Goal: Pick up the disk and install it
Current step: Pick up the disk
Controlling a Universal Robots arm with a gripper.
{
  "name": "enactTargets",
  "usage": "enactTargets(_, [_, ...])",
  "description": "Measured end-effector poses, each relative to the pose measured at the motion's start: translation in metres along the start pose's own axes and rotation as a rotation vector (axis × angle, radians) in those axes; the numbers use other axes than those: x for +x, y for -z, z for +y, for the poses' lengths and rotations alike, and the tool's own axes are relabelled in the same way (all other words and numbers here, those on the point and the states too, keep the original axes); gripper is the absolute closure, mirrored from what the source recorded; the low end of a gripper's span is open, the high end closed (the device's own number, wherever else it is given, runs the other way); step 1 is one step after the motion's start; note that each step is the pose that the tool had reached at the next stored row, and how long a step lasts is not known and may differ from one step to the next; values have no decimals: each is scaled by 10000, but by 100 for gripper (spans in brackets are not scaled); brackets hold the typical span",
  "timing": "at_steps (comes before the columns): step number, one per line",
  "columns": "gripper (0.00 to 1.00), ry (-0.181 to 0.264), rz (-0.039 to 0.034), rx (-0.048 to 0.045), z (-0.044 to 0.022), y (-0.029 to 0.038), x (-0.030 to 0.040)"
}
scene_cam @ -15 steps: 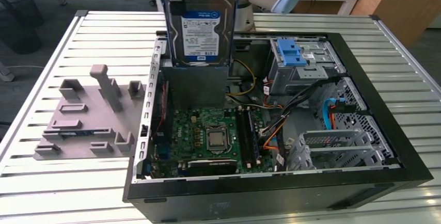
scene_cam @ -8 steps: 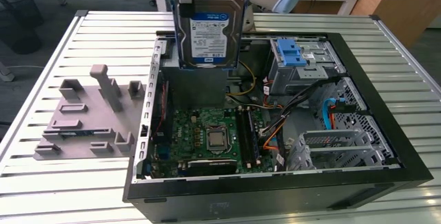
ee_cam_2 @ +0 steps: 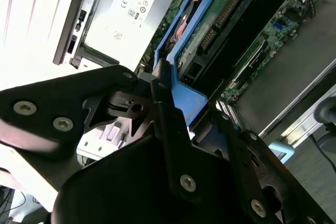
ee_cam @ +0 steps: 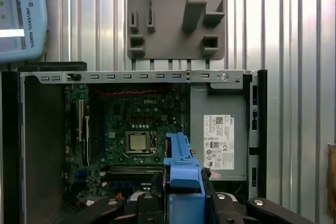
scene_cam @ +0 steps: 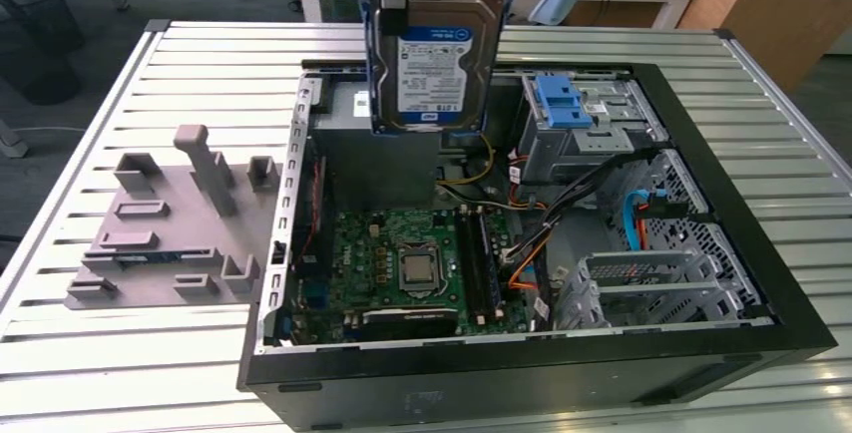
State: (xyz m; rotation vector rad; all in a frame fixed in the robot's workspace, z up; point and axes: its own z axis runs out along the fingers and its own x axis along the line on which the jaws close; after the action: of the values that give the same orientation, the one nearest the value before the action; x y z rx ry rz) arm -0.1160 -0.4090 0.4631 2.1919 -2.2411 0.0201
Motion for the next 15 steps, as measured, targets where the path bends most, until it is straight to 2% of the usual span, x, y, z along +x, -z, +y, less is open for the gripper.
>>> enactTargets(3, [64,-29,2,2,-1,-4,30])
enactTargets(10, [64,-167,2,3,-4,-20,152])
enactTargets(15, [64,-375,3,0,-6,-27,173])
